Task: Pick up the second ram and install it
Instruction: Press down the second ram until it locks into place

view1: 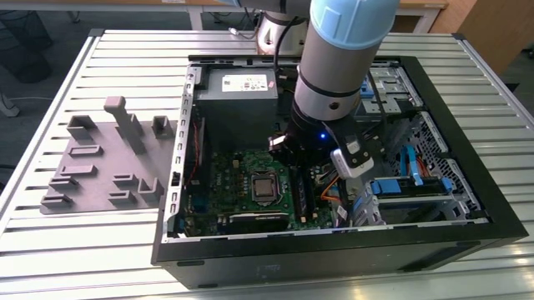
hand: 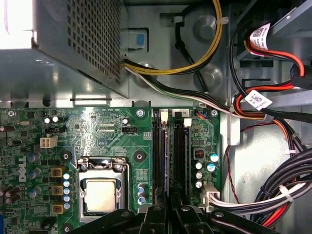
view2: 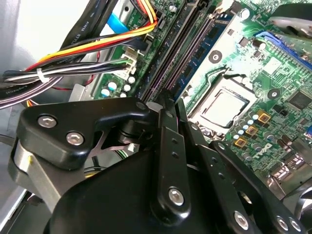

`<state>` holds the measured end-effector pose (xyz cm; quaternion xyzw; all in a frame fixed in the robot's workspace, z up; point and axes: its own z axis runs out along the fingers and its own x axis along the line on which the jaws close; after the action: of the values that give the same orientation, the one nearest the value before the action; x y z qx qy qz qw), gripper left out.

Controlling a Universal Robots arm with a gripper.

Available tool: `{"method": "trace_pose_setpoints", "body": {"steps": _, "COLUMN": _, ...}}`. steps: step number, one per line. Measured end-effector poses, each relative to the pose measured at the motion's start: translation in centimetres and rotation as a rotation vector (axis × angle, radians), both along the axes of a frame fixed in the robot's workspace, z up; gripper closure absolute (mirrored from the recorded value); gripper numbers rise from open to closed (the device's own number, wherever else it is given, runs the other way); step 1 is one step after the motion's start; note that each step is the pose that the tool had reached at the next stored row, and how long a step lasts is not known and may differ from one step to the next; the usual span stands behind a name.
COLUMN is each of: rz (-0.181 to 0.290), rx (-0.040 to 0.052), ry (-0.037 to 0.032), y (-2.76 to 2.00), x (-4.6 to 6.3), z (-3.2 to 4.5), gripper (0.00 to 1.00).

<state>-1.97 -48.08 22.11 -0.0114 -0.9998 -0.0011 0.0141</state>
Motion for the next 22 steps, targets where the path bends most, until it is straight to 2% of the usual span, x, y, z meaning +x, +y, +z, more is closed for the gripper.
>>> {"method": "trace_pose_setpoints", "body": {"steps": 9, "rz": 0.0, "rx": -0.0016, "ry": 0.0011, "y": 0.0, "x": 0.01, "z": -0.25, "gripper": 0.86}}
{"method": "trace_pose_setpoints", "body": {"steps": 18, "rz": 0.0, "rx": -0.0019, "ry": 0.0074, "y": 0.0, "x": 0.0, "z": -0.66, "gripper": 0.86}}
{"method": "trace_pose_setpoints", "body": {"steps": 22, "rz": 0.0, "rx": -0.0018, "ry": 0.0079, "y": 0.0, "x": 0.0, "z": -0.7, "gripper": 0.86}}
